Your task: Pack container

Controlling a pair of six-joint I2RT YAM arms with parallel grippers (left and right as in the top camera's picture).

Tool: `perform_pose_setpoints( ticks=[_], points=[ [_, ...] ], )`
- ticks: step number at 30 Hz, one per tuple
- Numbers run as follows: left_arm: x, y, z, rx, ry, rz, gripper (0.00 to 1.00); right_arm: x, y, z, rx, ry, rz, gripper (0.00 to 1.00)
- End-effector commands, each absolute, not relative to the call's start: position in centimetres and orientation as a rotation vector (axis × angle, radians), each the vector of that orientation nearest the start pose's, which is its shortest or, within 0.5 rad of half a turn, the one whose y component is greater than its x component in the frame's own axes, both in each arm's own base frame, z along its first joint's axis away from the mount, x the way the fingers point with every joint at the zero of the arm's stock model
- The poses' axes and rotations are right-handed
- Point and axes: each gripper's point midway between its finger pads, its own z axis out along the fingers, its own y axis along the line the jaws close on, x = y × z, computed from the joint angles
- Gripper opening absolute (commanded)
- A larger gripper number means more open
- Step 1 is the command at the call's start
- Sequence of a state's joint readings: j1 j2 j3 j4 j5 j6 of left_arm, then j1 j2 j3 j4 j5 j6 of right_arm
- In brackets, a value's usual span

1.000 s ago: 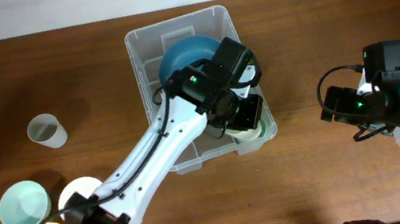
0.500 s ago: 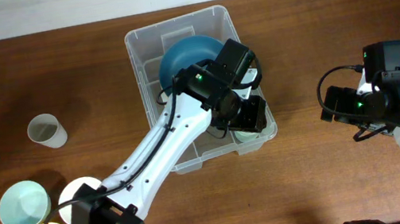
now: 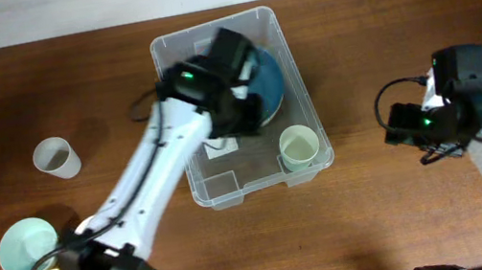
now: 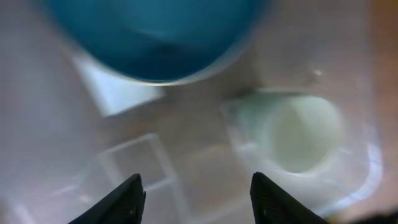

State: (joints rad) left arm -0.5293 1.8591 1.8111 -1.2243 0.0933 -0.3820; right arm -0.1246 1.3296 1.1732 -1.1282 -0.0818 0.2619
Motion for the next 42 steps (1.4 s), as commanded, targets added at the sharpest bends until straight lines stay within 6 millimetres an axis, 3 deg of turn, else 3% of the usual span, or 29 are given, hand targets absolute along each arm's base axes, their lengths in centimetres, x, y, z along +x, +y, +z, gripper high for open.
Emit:
perform_pose_setpoints(
  ticks=[1,8,12,20,29,33,36,39,42],
  points=[
    [36.7,-17.2,20.3,0.117,2.817,-0.125,0.57,28.4,-0.3,14.0,0.448,2.877,0.274,0.79],
    [37.4,-8.8,19.9,-0.135,2.870,0.064,0.60,29.4,2.7,11.4,0.303,2.957,0.503,0.77],
    [37.7,-6.2,19.8,-0.231,2.876,0.081,0.61,29.2,5.9,10.7,0.104,2.990,0.635,0.78],
    [37.6,-4.0,19.7,-0.313,2.886,0.100,0.61,28.0,10.1,10.6,-0.212,3.003,0.669,0.83],
    [37.4,-3.5,19.7,-0.329,2.893,0.107,0.61,27.7,11.1,10.5,-0.274,3.005,0.668,0.86],
    [37.4,-2.7,20.2,-0.334,2.867,0.165,0.61,28.0,9.4,9.9,-0.199,3.042,0.508,0.88],
    [37.4,-1.4,21.8,-0.342,2.795,0.248,0.62,28.5,5.4,9.1,0.122,3.080,0.194,0.89],
    [37.9,-0.4,23.7,-0.352,2.717,0.241,0.68,28.1,0.3,9.3,0.563,3.021,-0.136,0.90],
    [38.5,1.5,25.0,-0.380,2.650,0.228,0.70,28.2,-3.2,11.0,0.760,2.915,-0.258,0.90]
  ],
)
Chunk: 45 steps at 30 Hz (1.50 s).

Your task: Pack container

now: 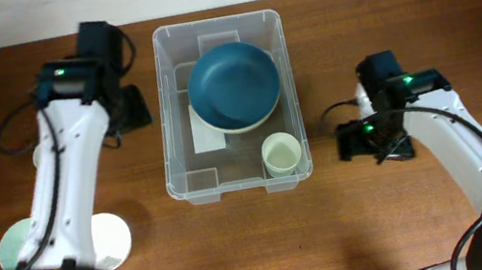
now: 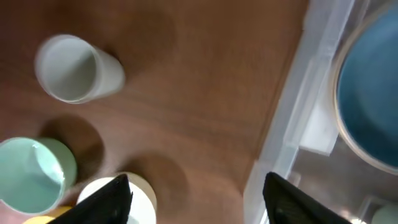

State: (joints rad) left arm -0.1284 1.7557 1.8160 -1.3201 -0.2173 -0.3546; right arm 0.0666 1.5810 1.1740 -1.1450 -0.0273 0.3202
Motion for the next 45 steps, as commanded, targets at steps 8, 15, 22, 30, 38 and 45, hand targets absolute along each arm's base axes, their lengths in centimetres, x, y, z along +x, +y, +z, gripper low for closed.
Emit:
perform_pose_setpoints(
  ticks=[8,15,22,30,38,45],
  points=[
    [39.3,8.2,24.2,-0.531,2.627,0.260,0.71,29.6,-6.4,21.0,0.796,2.575,-0.156,0.94],
    [40.7,10.2,19.3,-0.598,2.731,0.233,0.71,28.7,-6.2,23.5,0.776,2.501,-0.129,0.95],
    [41.8,10.6,10.8,-0.619,2.925,0.270,0.71,28.4,-6.2,23.0,0.771,2.531,-0.139,0.96],
    [40.7,11.4,2.8,-0.684,3.110,0.283,0.53,28.1,-6.2,22.9,0.750,2.551,-0.150,0.96],
    [41.0,11.4,3.9,-0.679,3.083,0.281,0.01,28.1,-6.2,22.9,0.750,2.552,-0.150,0.96],
    [42.2,9.6,10.3,-0.606,2.942,0.241,0.00,28.1,-6.2,22.8,0.750,2.555,-0.151,0.96]
  ],
)
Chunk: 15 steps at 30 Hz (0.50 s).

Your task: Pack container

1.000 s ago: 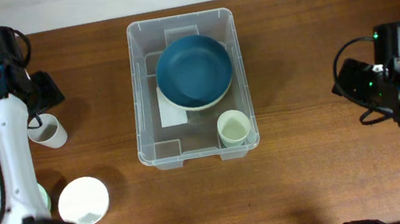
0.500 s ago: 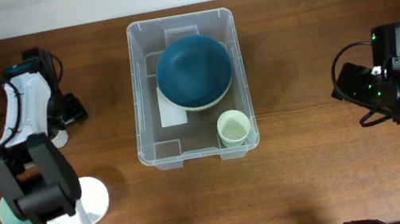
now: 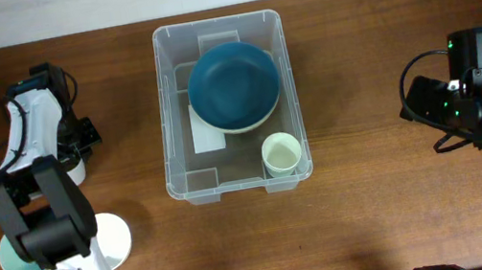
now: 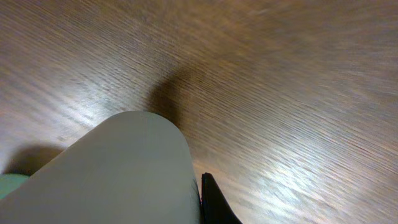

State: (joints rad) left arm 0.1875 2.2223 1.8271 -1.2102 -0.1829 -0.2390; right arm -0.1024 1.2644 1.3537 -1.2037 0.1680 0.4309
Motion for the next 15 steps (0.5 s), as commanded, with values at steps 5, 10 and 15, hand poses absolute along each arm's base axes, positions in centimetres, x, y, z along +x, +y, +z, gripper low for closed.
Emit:
perform_pose_setpoints(
  ticks=[5,10,15],
  points=[
    [42.0,5.0,17.4,-0.480,2.813,0.065,0.01,28.1,-6.2,22.8,0.751,2.555,-0.151,0.96],
    [40.5,-2.3,24.0,-0.249,2.687,-0.110,0.01,28.1,-6.2,22.8,0.750,2.555,-0.151,0.96],
    [37.8,-11.3,27.0,-0.002,2.631,-0.221,0.01,28.1,-6.2,22.8,0.750,2.555,-0.151,0.96]
  ],
)
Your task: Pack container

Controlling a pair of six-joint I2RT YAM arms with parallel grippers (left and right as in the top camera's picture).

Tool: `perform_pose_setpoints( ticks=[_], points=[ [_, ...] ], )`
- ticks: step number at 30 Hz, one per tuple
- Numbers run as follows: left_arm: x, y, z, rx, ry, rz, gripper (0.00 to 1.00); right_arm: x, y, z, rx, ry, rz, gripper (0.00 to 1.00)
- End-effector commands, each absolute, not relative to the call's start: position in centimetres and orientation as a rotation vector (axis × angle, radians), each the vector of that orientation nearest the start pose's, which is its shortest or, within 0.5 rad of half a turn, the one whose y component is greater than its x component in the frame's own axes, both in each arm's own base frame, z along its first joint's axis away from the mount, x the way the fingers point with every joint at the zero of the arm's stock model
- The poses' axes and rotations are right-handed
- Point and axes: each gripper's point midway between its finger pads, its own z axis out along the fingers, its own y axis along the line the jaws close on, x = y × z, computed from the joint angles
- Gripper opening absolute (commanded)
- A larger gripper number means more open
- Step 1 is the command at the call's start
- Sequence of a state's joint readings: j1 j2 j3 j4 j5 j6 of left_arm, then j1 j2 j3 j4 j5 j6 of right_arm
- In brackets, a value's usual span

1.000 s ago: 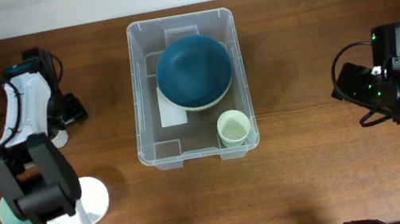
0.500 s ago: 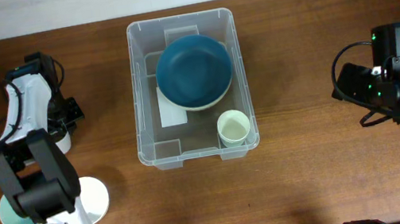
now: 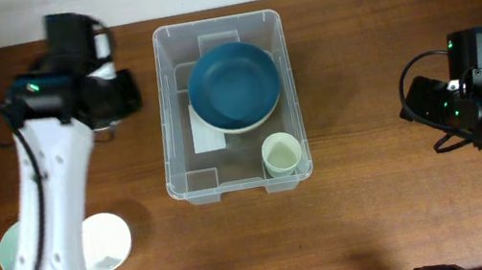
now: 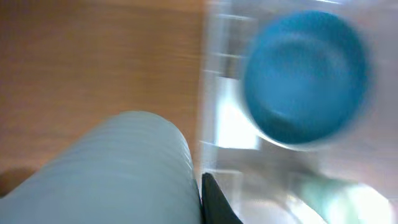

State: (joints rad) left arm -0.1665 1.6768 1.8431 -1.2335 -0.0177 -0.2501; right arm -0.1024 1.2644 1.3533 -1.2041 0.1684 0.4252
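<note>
The clear plastic container (image 3: 163,118) stands at the table's middle with a blue bowl (image 3: 234,86) and a pale green cup (image 3: 281,155) inside. My left gripper (image 3: 105,106) hovers just left of the container, shut on a pale grey cup (image 4: 106,174). That cup fills the lower left of the left wrist view, with one dark finger (image 4: 214,202) pressed to its side. The other finger is hidden behind it. The blue bowl (image 4: 305,78) shows blurred past the container's wall (image 4: 214,81). My right gripper (image 3: 422,104) hangs far right, its jaws unclear.
A white bowl (image 3: 108,243) and a mint bowl (image 3: 7,251) sit on the brown table near the front left, partly under my left arm. Bare wood lies between the container and the right arm.
My left gripper, then low at the far left with the grey cup on the table, is now up beside the container's left wall with the cup in it. The right arm has not moved.
My left gripper was open inside the container by the blue bowl. Then it was outside, open, over the table left of the container. Then it was against the grey cup, and now holds it beside the container. The right arm stood near the container once, then farther right.
</note>
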Motion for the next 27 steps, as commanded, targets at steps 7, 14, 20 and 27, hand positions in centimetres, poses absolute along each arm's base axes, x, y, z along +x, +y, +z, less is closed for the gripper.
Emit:
perform_pose_setpoints(
  ticks=[7,14,20,27],
  points=[
    [34.6,-20.9,26.1,0.238,2.650,-0.326,0.01,28.0,-6.2,22.7,0.751,2.558,-0.152,0.96],
    [32.6,-26.6,23.4,0.345,2.706,-0.362,0.01,27.8,-6.2,22.7,0.752,2.565,-0.153,0.96],
    [31.1,-29.1,20.5,0.438,2.778,-0.335,0.01,27.8,-6.1,22.6,0.752,2.567,-0.153,0.96],
    [30.2,-30.3,18.4,0.494,2.830,-0.315,0.01,27.8,-6.2,22.6,0.752,2.567,-0.154,0.96]
  ],
)
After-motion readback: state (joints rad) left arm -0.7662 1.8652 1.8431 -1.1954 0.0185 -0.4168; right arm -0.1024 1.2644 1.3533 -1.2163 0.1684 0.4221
